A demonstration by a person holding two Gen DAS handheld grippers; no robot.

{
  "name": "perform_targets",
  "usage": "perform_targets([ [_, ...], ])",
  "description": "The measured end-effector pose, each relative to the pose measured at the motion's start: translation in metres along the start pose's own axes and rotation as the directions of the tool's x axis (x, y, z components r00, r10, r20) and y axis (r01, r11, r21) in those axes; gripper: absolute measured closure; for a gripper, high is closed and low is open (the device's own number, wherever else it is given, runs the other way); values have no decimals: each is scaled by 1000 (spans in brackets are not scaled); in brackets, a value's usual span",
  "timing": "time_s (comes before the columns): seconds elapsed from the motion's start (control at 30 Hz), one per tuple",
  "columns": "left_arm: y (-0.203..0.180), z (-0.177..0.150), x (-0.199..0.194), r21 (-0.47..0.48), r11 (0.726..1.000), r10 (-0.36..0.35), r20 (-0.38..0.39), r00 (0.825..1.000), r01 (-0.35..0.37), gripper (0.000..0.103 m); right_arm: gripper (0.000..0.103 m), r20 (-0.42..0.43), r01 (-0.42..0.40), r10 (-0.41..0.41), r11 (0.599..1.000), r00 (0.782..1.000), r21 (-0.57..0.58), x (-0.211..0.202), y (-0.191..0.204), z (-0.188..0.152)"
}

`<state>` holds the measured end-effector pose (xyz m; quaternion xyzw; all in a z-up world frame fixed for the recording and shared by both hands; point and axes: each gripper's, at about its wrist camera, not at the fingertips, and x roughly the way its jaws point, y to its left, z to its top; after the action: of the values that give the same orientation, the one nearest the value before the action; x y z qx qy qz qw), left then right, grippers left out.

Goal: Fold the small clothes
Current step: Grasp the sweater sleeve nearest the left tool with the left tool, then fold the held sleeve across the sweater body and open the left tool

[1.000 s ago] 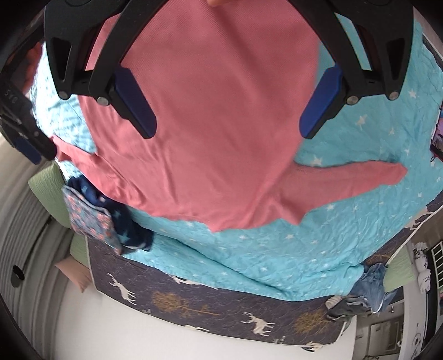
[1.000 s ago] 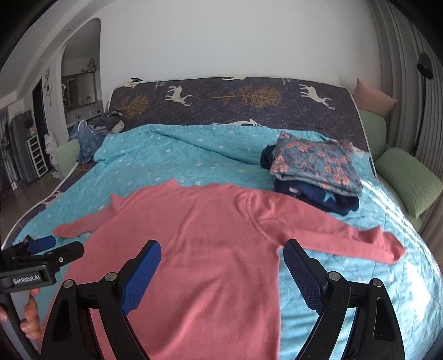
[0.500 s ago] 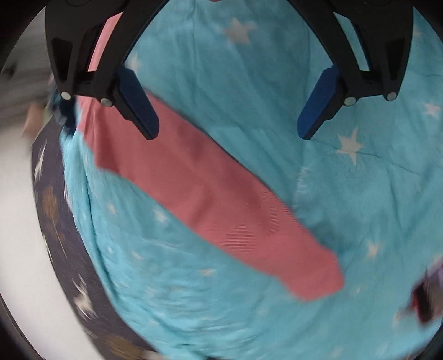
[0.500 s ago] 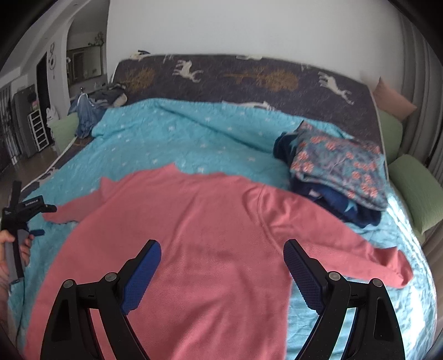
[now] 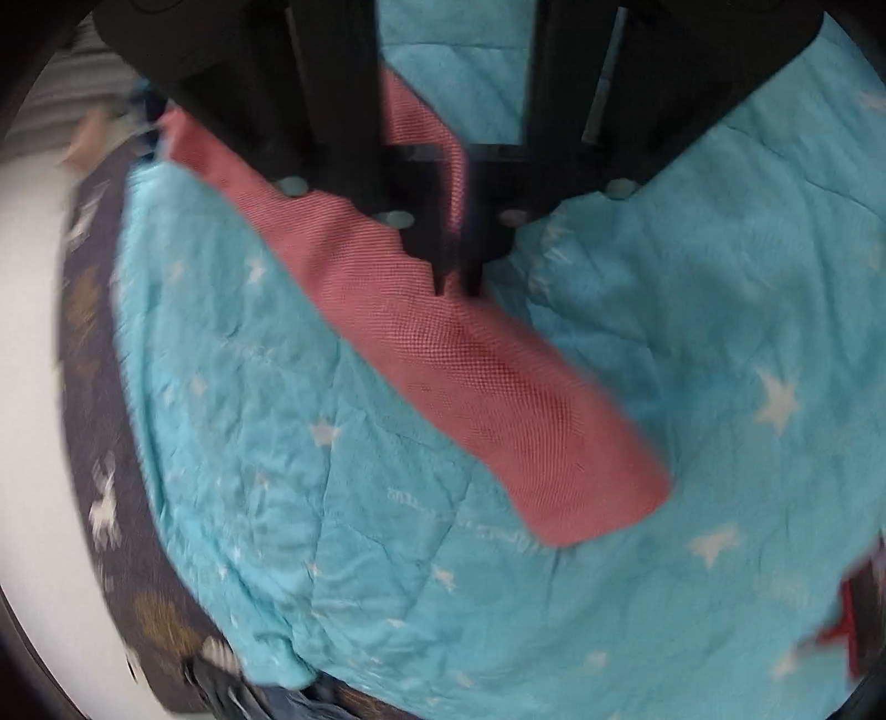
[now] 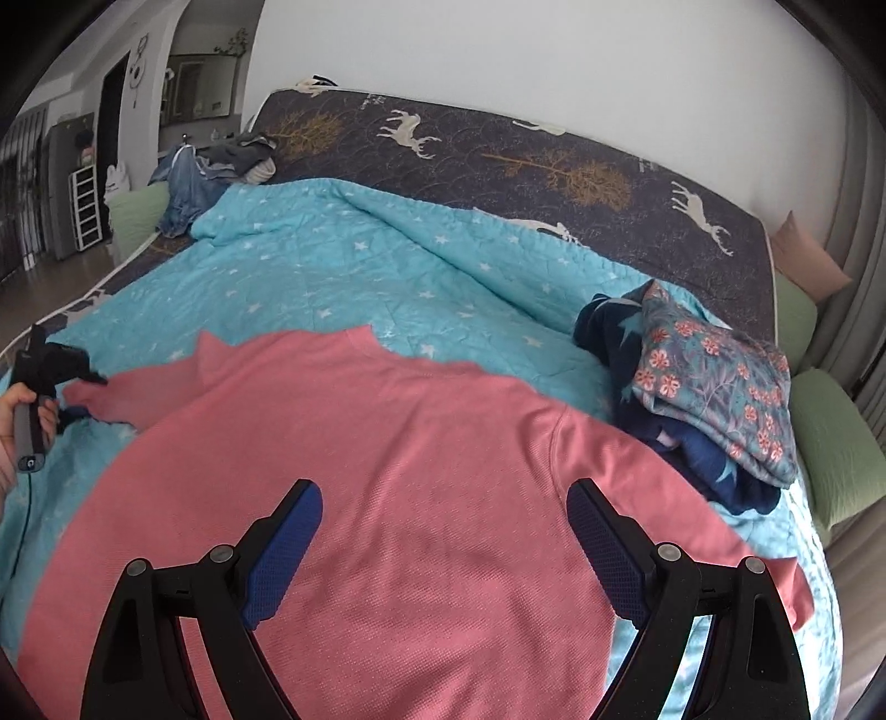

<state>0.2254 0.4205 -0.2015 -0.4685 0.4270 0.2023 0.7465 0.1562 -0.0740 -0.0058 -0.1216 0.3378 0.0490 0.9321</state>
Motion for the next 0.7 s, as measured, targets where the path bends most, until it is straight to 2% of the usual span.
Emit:
perform_targets([
  [0.07,-23,-6,-14,102,995,4,67,998,-10,100,11,2,6,-6,1000,1000,7,1,-2,-2],
  [0.13,-52,-17,-30,202,979,-27,105,994,6,100,11,2,17,-17,1000,1000,11,1,-5,-3],
  [0.27,-130,-57,-67,443,895,-128,146,981,51,100,11,1,13,-13,999,1000,47,3,-15,-6],
  [0.33,-168,-84,-84,550,831,-189,143,972,80,100,11,1,7,-7,998,1000,67,2,-19,-9],
  [0.37,-191,-103,-93,614,783,-230,127,965,106,100,11,1,5,-5,997,1000,78,2,-22,-10],
  [0.4,-204,-116,-99,653,747,-255,112,960,123,100,11,2,6,-6,996,1000,84,2,-25,-12],
  [0.43,-222,-138,-105,706,693,-286,87,954,144,100,11,3,9,-9,996,1000,88,1,-27,-13],
  [0.47,-232,-151,-107,735,659,-303,66,951,159,100,11,3,15,-15,996,1000,91,2,-31,-15],
  [0.57,-268,-208,-103,815,526,-333,-66,941,243,100,11,0,22,-22,994,1000,107,2,-40,-19],
  [0.6,-275,-223,-101,827,492,-335,-109,936,272,100,11,-1,24,-24,993,1000,117,2,-44,-20],
  [0.7,-286,-279,-91,858,363,-298,-262,918,363,100,11,-3,40,-40,988,999,150,3,-59,-24],
])
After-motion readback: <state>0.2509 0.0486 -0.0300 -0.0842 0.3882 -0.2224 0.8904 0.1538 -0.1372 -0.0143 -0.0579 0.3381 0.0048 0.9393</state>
